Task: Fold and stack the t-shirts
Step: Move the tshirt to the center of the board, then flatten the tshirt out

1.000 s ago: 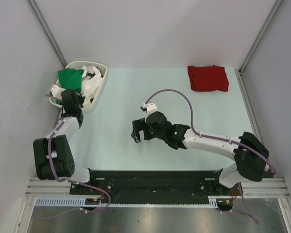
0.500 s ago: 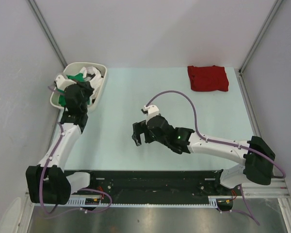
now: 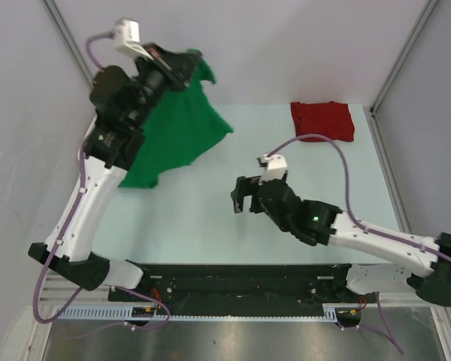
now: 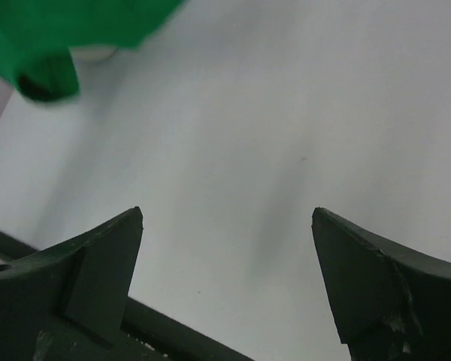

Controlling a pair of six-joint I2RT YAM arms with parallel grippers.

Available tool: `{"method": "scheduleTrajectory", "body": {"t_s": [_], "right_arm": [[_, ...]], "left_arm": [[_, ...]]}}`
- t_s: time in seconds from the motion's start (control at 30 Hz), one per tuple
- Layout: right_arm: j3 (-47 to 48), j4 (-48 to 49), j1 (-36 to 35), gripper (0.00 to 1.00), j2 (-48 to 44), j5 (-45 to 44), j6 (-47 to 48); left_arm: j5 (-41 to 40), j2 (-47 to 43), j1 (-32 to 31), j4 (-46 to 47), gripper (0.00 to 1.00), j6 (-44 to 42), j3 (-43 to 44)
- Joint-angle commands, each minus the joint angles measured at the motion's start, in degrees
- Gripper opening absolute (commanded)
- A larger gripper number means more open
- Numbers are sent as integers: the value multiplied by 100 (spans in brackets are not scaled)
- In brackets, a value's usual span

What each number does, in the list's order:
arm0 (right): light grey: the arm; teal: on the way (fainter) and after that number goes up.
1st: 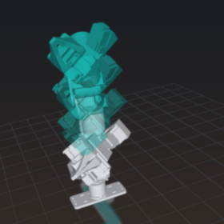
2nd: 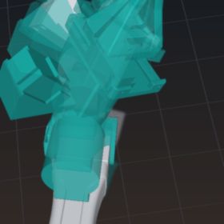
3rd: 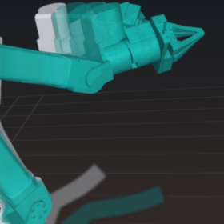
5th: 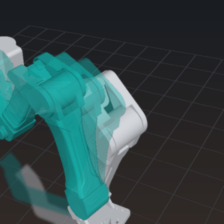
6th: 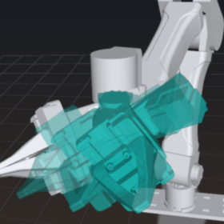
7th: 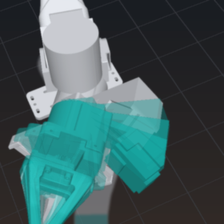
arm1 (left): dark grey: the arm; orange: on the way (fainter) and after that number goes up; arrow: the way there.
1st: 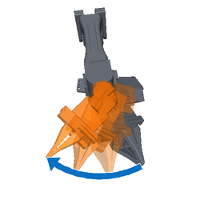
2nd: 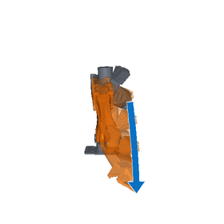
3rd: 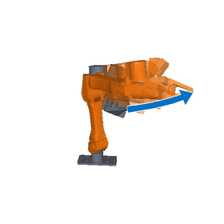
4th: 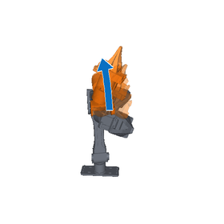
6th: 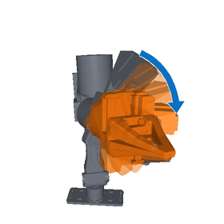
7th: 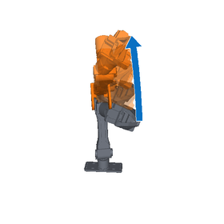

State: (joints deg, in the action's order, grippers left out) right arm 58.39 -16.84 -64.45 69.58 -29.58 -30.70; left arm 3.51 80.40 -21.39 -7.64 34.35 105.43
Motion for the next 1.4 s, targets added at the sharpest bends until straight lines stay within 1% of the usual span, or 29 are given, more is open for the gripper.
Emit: {"method": "scheduleTrajectory", "body": {"t_s": [0.0,0.03,0.07,0.1,0.13,0.17,0.2,0.23,0.27,0.3,0.33,0.37,0.43,0.53,0.57,0.67,0.7,0.8,0.87,0.9,0.93,1.0,1.03,1.07,1.13,1.17,1.23,1.3,1.37], "right_arm": [[41,-1028,81,100,-1251,-1882,-261],[50,-1206,142,100,-1715,-2232,-296],[58,-1364,186,100,-1963,-2358,-288],[84,-1644,335,99,-2183,-2455,-244],[120,-1777,406,100,-2360,-2482,-209],[250,-2040,459,100,-2666,-2482,-130],[321,-2173,572,100,-2756,-2482,-103],[392,-2296,608,100,-2835,-2465,-112],[462,-2393,643,100,-2888,-2395,-86],[576,-2542,670,100,-2871,-2316,-68],[638,-2639,722,100,-2819,-2054,-103],[673,-2727,732,100,-2653,-1877,-103],[691,-2877,749,100,-2442,-1578,-217],[682,-3158,740,100,-1967,-1358,-419],[674,-3141,732,100,-1879,-1261,-411],[542,-2660,697,100,-1589,-699,-42],[507,-2527,705,100,-1518,-567,19],[340,-2079,766,100,-1141,-137,151],[296,-1746,793,100,-702,346,239],[296,-1587,784,100,-544,531,292],[296,-1429,758,100,-333,985,345],[304,-779,688,100,238,1453,468],[339,-542,662,100,440,2030,520],[401,-165,644,100,938,2279,556],[786,48,557,100,1468,2823,670],[971,154,521,100,2106,2887,731],[1542,251,381,100,2663,3326,881],[2050,418,310,100,3338,3389,986],[2421,524,231,100,3684,3468,1083]], "left_arm": [[197,-479,-1608,-564,0,-411,-1489],[55,-568,-1936,-398,0,-411,-2021],[-77,-639,-2235,74,0,-220,-2583],[-139,-674,-2682,409,0,-61,-3676],[-114,-562,-2826,726,8,149,-4192],[8,-378,-2932,1555,20,664,-4658],[149,-167,-3028,1894,29,922,-5333],[411,444,-3047,2185,58,1107,-5514],[457,737,-3073,2388,71,1266,-5568],[519,993,-3065,2372,86,1311,-5498],[667,1213,-3073,2381,97,1276,-5446],[651,1337,-3091,2355,99,1285,-5419],[555,1172,-3143,2442,100,1276,-5532],[213,487,-3152,2093,100,1093,-5524],[-102,259,-3161,1630,100,900,-5472],[-603,-681,-3152,811,100,574,-5313],[-945,-1214,-3152,556,100,512,-5287],[-1473,-2042,-3030,-420,100,362,-5051],[-1738,-2422,-2959,-1176,100,336,-4945],[-1887,-2589,-2863,-1466,100,362,-4831],[-2115,-2878,-2784,-2008,100,414,-4778],[-2205,-3082,-2468,-2521,100,406,-4629],[-2353,-3283,-2354,-2976,100,415,-4602],[-2424,-3363,-2135,-3172,100,432,-4575],[-2504,-3565,-1906,-3541,100,467,-4653],[-2461,-3723,-1635,-3630,100,494,-4715],[-2364,-3821,-1361,-3832,100,608,-4908],[-2214,-3892,-983,-3964,100,722,-5092],[-2179,-3935,-754,-4017,100,740,-5225]]}}
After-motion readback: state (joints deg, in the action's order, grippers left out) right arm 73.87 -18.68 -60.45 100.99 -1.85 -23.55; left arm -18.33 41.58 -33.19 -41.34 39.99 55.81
